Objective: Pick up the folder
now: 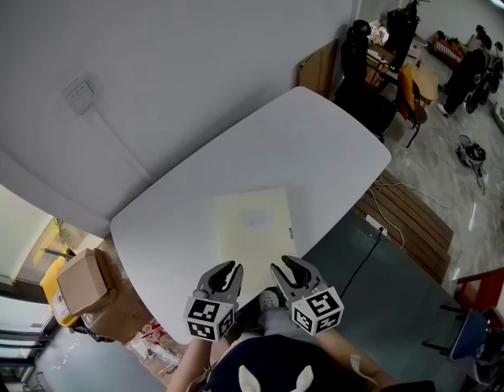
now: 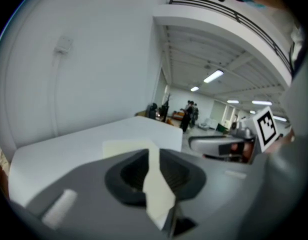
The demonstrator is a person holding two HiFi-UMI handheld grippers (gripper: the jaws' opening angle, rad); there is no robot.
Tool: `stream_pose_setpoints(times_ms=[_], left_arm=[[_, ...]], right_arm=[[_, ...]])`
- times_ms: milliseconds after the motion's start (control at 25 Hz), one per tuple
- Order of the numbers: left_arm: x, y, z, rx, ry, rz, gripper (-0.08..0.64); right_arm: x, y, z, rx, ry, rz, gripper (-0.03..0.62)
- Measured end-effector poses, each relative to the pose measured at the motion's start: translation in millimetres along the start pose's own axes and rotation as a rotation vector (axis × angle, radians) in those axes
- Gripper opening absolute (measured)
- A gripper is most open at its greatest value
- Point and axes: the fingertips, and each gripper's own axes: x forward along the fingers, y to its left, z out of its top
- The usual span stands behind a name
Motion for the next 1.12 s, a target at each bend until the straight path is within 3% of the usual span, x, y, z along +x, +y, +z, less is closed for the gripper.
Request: stream_pose_setpoints(times_ms=[360,1120], left_arm=[[15.4,15.0,-6.5,-0.006,0.035,0.038,0.137],[45.4,51.2,-28.2,-0.042,0.111,0.103,0.196]], right_arm=[[14.2,-17.2,-8.5,0.000,0.052,-0.003,0.150],[49.3,-58.7,-32.9,0.027,0.153,-0.031,0.222]])
